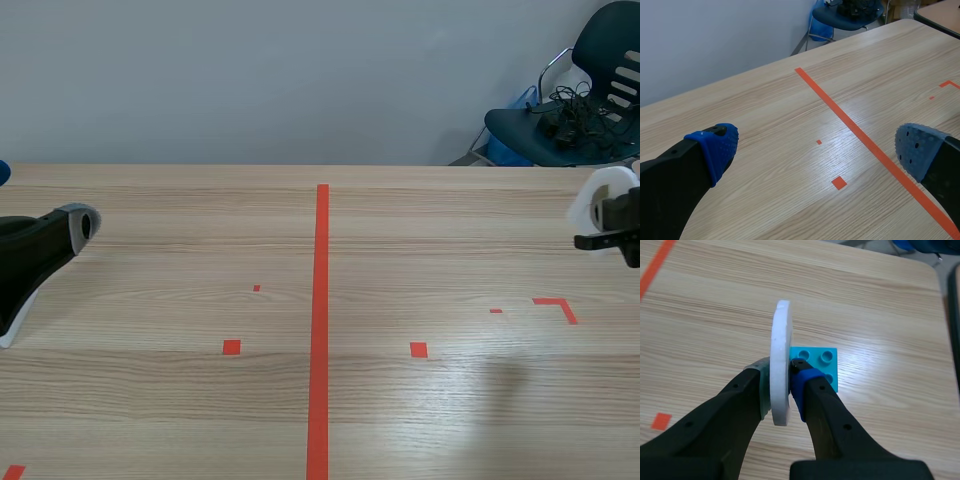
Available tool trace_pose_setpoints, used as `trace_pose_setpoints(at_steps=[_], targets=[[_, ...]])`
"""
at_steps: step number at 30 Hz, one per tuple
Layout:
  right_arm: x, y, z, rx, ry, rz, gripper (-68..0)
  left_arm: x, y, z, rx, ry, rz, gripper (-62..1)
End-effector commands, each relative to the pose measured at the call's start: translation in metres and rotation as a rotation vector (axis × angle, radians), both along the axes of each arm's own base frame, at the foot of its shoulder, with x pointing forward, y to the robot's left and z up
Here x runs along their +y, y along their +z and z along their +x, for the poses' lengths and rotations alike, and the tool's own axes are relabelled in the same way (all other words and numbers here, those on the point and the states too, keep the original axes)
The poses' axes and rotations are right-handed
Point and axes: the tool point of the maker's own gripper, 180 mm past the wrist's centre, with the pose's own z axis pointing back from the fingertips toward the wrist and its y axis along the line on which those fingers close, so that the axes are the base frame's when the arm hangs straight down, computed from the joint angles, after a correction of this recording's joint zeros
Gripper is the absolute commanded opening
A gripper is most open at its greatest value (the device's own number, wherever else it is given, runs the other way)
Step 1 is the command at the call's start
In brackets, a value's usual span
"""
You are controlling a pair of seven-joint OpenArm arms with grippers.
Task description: Do the leaf sorting experiment
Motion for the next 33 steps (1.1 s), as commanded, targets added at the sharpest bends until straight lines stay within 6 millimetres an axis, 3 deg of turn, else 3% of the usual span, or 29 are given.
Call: trace_pose_setpoints(at_steps=[1,8,13,20,28,33], targets=[[-0.007,0.002,0.005,-0.02,-0.003,-0.004,-65.8,-0.006,0.01,0.001,-0.033,-0.015,-0.019,1.4],[-0.05,-0.038,0.004,0.036,-0.111,0.066,-65.8,-0.006,0.01,0.001,-0.033,-0.015,-0.018,1.4],[-0.069,-0.057,0.011,0.05,-0.179,0.111,-65.8,-0.006,0.01,0.001,-0.033,-0.015,-0.018,1.4],[-0.089,-0.061,0.021,0.019,-0.221,0.057,-65.8,-0.006,0.01,0.001,-0.033,-0.015,-0.018,1.4],[-0.122,-0.064,0.015,0.015,-0.291,-0.018,-65.7,-0.006,0.01,0.001,-0.033,-0.015,-0.018,1.4],[-0.132,-0.058,0.014,0.021,-0.29,-0.049,-57.1,-0.006,0.01,0.001,-0.033,-0.015,-0.018,1.4]])
